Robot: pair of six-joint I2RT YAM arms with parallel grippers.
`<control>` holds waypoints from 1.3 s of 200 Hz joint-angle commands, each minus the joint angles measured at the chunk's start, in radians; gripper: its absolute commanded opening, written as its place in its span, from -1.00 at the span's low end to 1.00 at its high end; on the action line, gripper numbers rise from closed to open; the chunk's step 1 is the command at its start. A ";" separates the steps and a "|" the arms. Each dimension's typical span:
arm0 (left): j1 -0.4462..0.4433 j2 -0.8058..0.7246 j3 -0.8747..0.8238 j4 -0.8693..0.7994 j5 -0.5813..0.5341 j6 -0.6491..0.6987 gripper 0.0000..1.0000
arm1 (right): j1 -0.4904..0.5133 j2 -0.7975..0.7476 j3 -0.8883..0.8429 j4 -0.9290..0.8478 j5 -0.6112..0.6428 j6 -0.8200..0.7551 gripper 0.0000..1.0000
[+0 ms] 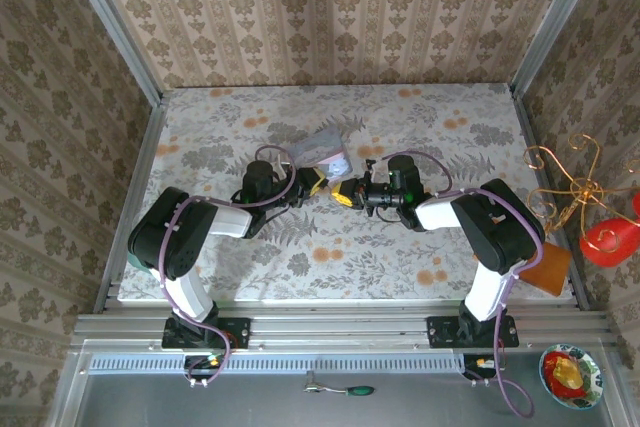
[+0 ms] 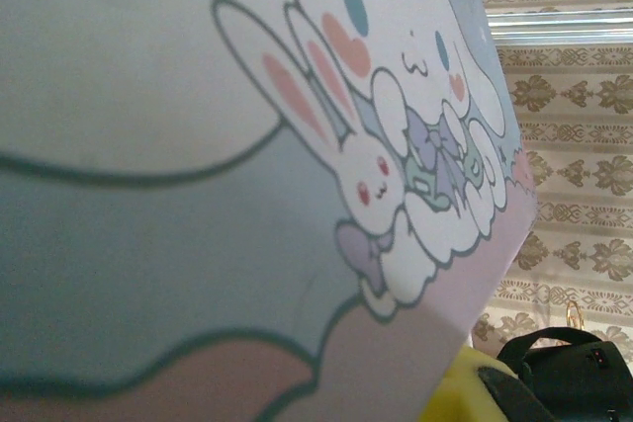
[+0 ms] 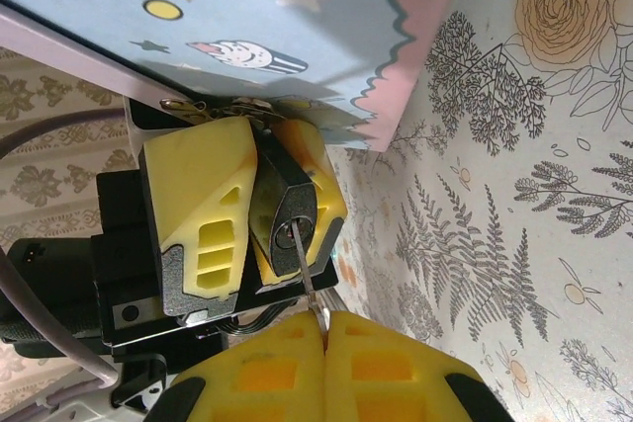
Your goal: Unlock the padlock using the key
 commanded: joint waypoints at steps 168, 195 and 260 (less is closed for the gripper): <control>-0.137 0.005 0.028 0.105 0.136 -0.022 -0.96 | -0.012 0.015 0.042 0.024 0.130 0.015 -1.00; -0.140 -0.004 0.031 0.087 0.132 -0.010 -0.96 | -0.004 0.024 0.049 0.038 0.128 0.023 -1.00; -0.144 0.005 0.041 0.111 0.120 -0.024 -0.96 | 0.062 0.051 0.086 0.059 0.142 0.042 -1.00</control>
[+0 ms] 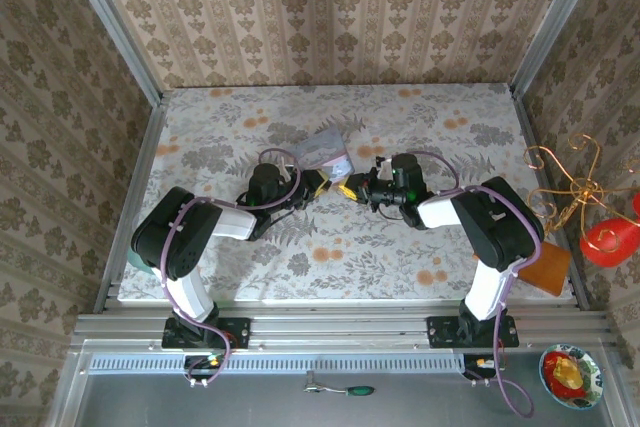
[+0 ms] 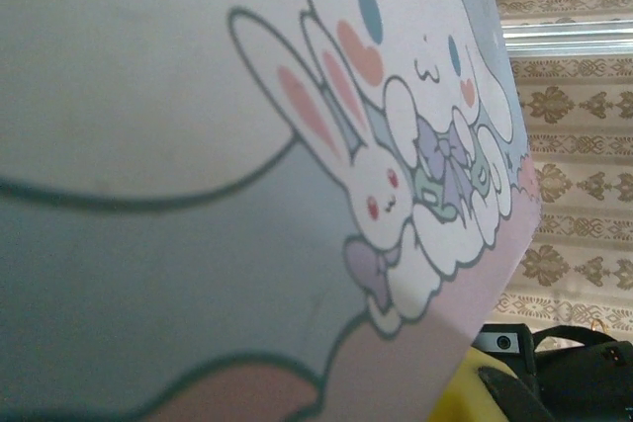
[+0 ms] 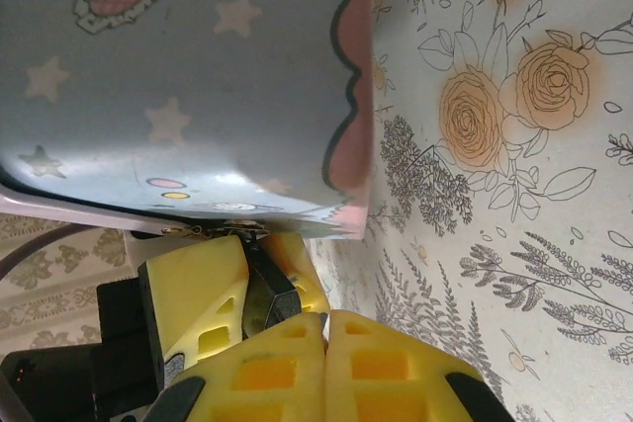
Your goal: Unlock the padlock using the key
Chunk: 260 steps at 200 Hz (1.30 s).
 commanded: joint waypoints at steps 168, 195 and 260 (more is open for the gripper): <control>-0.052 -0.035 -0.010 0.111 0.101 -0.049 -1.00 | 0.217 -0.059 -0.043 0.114 0.251 -0.006 -1.00; -0.049 -0.038 -0.018 0.112 0.096 -0.055 -1.00 | 0.239 -0.072 -0.067 0.124 0.303 -0.016 -1.00; -0.049 -0.040 -0.019 0.100 0.102 -0.053 -1.00 | 0.223 -0.080 -0.065 0.140 0.299 -0.009 -1.00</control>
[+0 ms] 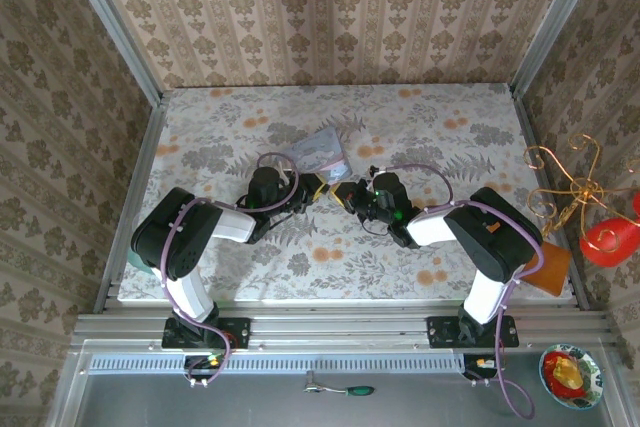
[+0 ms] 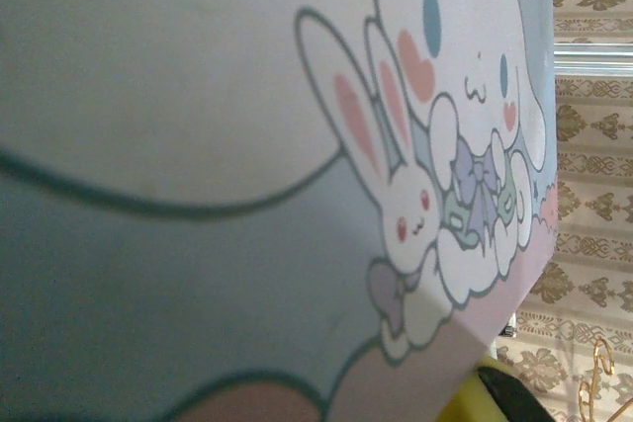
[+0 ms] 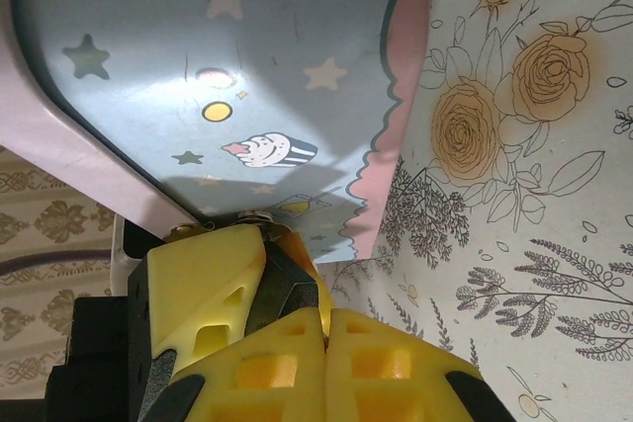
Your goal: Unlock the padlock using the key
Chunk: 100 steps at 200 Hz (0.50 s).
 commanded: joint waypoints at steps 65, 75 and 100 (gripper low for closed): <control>-0.027 -0.152 -0.005 -0.232 0.034 0.117 -1.00 | 0.022 -0.054 0.005 0.066 -0.146 -0.113 -0.05; -0.019 -0.166 -0.006 -0.270 0.025 0.129 -1.00 | 0.018 -0.092 0.007 -0.044 -0.140 -0.207 0.06; -0.004 -0.193 0.001 -0.366 0.002 0.158 -1.00 | 0.021 -0.173 0.010 -0.294 -0.094 -0.437 0.15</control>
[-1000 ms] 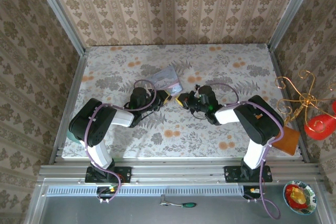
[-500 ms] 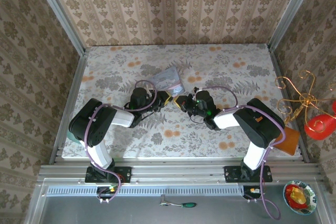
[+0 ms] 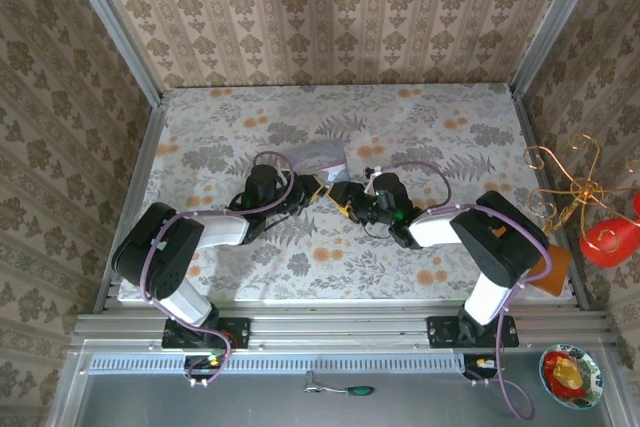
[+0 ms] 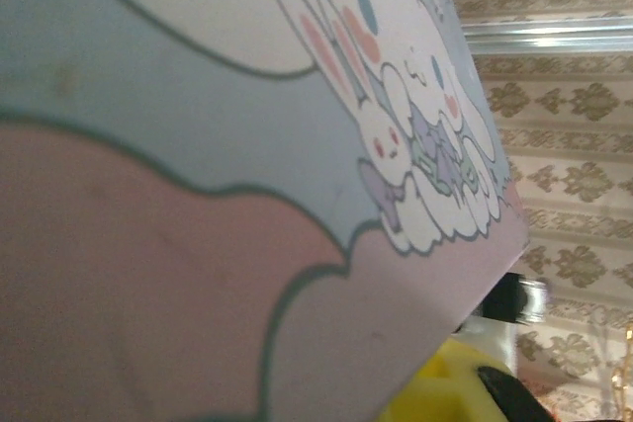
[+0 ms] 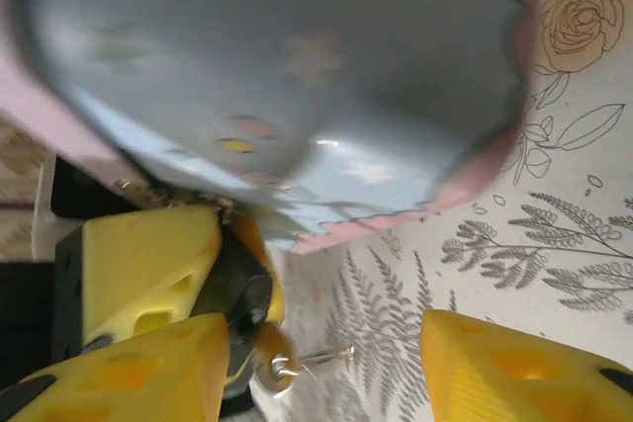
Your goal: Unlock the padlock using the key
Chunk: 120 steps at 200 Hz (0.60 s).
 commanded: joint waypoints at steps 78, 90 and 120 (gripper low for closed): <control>0.066 -0.050 0.007 -0.156 0.051 0.072 -1.00 | 0.156 -0.332 -0.027 -0.336 0.204 -0.900 0.06; 0.069 -0.059 0.006 -0.172 0.055 0.078 -1.00 | 0.188 -0.356 -0.055 -0.300 0.231 -1.000 0.06; 0.070 -0.076 0.002 -0.197 0.058 0.091 -1.00 | 0.257 -0.337 -0.086 -0.215 0.346 -1.159 0.06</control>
